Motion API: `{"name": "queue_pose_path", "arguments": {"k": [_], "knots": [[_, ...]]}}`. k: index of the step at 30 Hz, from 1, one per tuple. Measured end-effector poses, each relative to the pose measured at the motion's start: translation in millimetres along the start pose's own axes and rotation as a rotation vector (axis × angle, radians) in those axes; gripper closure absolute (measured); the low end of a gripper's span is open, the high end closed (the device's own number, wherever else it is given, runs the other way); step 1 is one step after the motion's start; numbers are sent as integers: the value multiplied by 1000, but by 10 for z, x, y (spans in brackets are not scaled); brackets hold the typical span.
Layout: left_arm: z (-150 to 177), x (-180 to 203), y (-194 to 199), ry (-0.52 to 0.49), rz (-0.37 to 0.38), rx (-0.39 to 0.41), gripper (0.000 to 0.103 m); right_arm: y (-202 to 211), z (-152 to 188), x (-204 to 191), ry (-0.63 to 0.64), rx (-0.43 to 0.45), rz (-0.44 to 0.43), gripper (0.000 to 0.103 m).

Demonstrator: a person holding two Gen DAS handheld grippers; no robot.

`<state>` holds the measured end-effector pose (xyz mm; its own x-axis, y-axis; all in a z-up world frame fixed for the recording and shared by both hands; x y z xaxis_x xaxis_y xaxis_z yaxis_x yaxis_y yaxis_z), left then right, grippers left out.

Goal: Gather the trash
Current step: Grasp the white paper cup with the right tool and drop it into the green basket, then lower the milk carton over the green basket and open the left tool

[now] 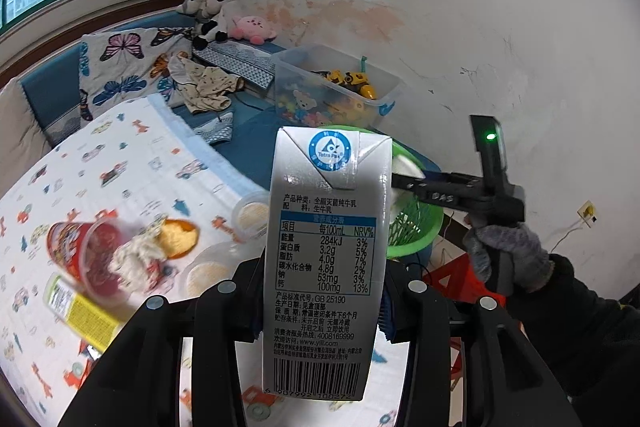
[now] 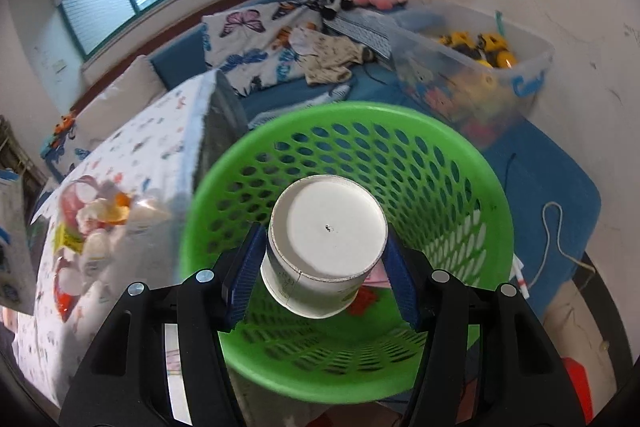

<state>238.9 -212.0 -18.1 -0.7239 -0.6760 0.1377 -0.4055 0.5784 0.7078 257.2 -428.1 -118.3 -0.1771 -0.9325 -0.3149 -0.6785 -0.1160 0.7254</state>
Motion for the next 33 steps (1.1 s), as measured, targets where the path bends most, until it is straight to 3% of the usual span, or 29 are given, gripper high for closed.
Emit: {"name": "queue_pose_path", "arguments": {"k": [10,22,33], "knots": [[-192,200,-455,4,40,-41,62,-203,-107,141,-19,0,23,43],[-340,488,-1097,-22,66,-119,62,206,-114,236,3,52,28,30],[-357,623,-1595,-51,41,-181,61,428,-51,412,-47,79,29,29]]}}
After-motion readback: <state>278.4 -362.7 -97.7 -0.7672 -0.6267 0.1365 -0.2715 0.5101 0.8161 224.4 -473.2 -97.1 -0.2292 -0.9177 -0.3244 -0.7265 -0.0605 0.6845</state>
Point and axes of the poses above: each gripper's, at about its wrist camera, not at the fingertips, and y roughly against the way its jaws point, x to its right, z to its underside, the point moved 10 cm from there along -y, roughly the way its jaws point, and after that the axes turned 6 degrees about -y, right-handed, at the moved point
